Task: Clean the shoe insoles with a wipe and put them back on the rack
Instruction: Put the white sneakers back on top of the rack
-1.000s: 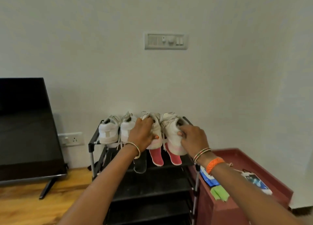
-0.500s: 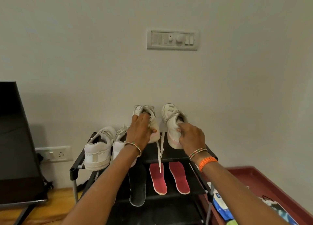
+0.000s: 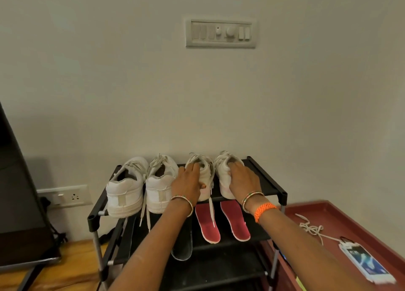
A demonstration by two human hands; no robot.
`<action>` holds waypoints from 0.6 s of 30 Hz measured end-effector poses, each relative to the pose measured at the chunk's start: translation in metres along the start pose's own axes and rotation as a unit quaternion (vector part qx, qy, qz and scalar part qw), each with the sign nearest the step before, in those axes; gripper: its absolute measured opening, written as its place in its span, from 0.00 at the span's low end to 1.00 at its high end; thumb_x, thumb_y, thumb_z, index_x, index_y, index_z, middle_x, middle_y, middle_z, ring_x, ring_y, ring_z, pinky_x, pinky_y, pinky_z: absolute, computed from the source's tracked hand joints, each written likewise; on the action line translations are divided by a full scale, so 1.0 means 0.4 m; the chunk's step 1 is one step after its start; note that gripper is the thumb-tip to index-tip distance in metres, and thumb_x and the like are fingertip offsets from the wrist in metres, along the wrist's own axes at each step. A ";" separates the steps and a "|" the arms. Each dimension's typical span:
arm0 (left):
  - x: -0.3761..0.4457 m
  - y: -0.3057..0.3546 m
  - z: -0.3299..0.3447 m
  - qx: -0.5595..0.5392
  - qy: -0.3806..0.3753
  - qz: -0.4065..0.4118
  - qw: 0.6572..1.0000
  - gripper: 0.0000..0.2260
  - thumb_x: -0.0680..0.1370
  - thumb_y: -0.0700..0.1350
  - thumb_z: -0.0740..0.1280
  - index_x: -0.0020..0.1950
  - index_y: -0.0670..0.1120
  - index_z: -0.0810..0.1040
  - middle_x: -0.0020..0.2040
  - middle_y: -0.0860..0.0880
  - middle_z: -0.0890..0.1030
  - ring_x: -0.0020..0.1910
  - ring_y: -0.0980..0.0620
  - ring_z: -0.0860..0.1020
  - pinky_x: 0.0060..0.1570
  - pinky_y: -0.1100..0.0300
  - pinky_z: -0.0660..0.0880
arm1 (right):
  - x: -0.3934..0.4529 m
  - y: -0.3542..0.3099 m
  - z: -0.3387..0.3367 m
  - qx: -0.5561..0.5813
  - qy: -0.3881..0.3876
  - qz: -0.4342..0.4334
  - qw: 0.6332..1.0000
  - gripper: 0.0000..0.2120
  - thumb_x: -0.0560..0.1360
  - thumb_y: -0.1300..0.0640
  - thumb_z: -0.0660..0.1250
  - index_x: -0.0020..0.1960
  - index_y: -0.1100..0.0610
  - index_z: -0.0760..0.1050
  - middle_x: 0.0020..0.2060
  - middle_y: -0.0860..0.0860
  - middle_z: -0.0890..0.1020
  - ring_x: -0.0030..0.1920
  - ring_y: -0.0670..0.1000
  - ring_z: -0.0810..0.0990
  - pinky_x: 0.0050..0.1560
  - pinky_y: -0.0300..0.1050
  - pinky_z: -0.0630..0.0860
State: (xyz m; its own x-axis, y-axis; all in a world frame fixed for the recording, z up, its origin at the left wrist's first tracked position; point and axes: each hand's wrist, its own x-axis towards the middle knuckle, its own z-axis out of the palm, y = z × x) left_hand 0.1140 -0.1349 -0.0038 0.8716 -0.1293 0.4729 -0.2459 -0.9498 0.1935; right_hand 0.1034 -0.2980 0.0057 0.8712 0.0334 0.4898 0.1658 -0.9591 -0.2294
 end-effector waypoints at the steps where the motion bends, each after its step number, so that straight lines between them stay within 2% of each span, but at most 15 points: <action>1: -0.002 0.003 0.002 -0.001 0.006 -0.003 1.000 0.19 0.76 0.47 0.67 0.63 0.46 0.66 0.62 0.49 0.71 0.59 0.47 0.69 0.44 0.56 0.71 | -0.008 0.003 0.006 0.018 0.007 0.005 1.000 0.17 0.77 0.62 0.57 0.66 0.54 0.68 0.63 0.51 0.73 0.55 0.56 0.76 0.45 0.45 0.70; 4: -0.010 0.004 0.003 -0.015 0.014 -0.029 0.999 0.19 0.76 0.46 0.68 0.64 0.45 0.67 0.63 0.48 0.72 0.59 0.46 0.70 0.45 0.55 0.71 | -0.021 0.003 0.019 0.058 0.025 0.008 0.998 0.19 0.78 0.60 0.57 0.69 0.54 0.65 0.67 0.49 0.69 0.55 0.55 0.76 0.47 0.46 0.72; 8: -0.014 0.018 0.002 -0.016 0.025 -0.075 0.997 0.17 0.77 0.45 0.67 0.64 0.45 0.66 0.65 0.47 0.71 0.60 0.45 0.70 0.45 0.56 0.70 | -0.026 0.012 0.020 0.056 0.011 -0.017 0.998 0.23 0.76 0.55 0.64 0.69 0.54 0.64 0.66 0.49 0.69 0.58 0.55 0.75 0.53 0.49 0.75; 14: 0.008 0.026 0.022 0.003 0.023 -0.050 0.998 0.18 0.78 0.44 0.66 0.65 0.46 0.66 0.67 0.48 0.69 0.62 0.45 0.68 0.48 0.55 0.73 | -0.011 0.015 0.028 0.075 0.015 -0.005 0.997 0.22 0.75 0.59 0.66 0.67 0.54 0.66 0.65 0.49 0.71 0.58 0.55 0.75 0.52 0.49 0.75; 18: -0.003 0.024 0.059 -0.013 0.053 -0.044 0.998 0.18 0.80 0.43 0.62 0.69 0.46 0.64 0.70 0.48 0.65 0.62 0.45 0.67 0.53 0.56 0.72 | 0.010 0.022 0.055 0.105 0.028 -0.003 0.994 0.23 0.74 0.63 0.66 0.67 0.55 0.67 0.66 0.50 0.69 0.60 0.56 0.72 0.54 0.50 0.74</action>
State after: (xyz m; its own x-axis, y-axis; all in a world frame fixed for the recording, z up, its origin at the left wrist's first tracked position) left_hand 0.1206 -0.1504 -0.0227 0.8405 -0.0139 0.5416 -0.1830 -0.9482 0.2597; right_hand 0.1187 -0.3000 -0.0129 0.8444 0.0174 0.5354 0.2677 -0.8794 -0.3937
